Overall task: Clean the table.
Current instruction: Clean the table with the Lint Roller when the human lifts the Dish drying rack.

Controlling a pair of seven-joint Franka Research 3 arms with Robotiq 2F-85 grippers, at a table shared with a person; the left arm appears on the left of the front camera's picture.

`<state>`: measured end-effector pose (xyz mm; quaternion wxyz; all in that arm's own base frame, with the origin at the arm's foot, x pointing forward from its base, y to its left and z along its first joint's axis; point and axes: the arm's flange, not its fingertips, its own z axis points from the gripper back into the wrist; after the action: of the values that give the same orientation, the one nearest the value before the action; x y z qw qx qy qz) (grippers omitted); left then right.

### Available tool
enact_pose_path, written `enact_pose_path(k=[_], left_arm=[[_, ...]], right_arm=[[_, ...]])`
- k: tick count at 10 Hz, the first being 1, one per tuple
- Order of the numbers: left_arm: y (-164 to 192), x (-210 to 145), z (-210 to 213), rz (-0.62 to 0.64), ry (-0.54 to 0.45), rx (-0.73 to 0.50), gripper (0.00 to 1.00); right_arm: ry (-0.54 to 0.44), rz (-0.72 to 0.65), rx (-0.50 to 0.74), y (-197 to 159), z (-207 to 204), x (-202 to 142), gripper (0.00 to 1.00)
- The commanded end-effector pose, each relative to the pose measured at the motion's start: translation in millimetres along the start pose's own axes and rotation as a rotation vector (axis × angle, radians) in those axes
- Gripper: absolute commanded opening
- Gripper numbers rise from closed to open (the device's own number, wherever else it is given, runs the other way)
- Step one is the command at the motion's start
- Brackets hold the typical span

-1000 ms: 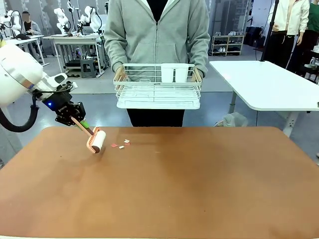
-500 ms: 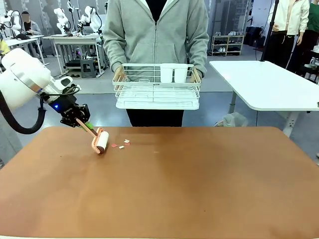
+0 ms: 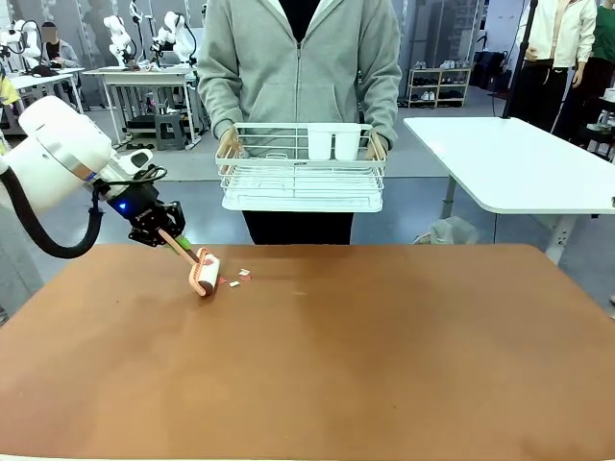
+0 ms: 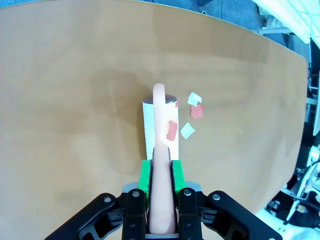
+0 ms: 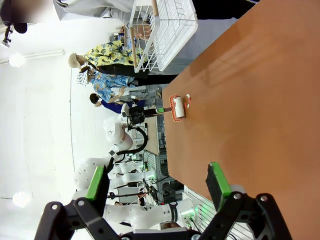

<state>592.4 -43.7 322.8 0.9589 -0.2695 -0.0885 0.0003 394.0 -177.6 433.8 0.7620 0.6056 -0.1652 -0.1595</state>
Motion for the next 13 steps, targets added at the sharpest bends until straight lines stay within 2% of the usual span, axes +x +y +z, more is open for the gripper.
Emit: enact_pose_path(k=[1,4,7,9,11,13], left_arm=[[-14,9,-15,-0.008,0.002,0.024,0.21],[-50,21,-39,-0.073,0.072,0.022,0.21],[-89,36,-70,-0.034,0.142,0.0,0.21],[-114,39,-82,0.028,0.154,0.0,0.21],[-141,40,-78,0.026,0.164,-0.013,0.21],[-156,43,-58,0.034,0.142,0.003,0.21]], right_arm=[[-0.005,0.0,0.009,2,0,-3,1.0],[-0.005,0.0,0.009,2,0,-3,1.0],[-0.005,0.0,0.009,2,0,-3,1.0],[-0.005,0.0,0.009,2,0,-3,1.0],[-0.005,0.0,0.009,2,0,-3,1.0],[-0.005,0.0,0.009,2,0,-3,1.0]])
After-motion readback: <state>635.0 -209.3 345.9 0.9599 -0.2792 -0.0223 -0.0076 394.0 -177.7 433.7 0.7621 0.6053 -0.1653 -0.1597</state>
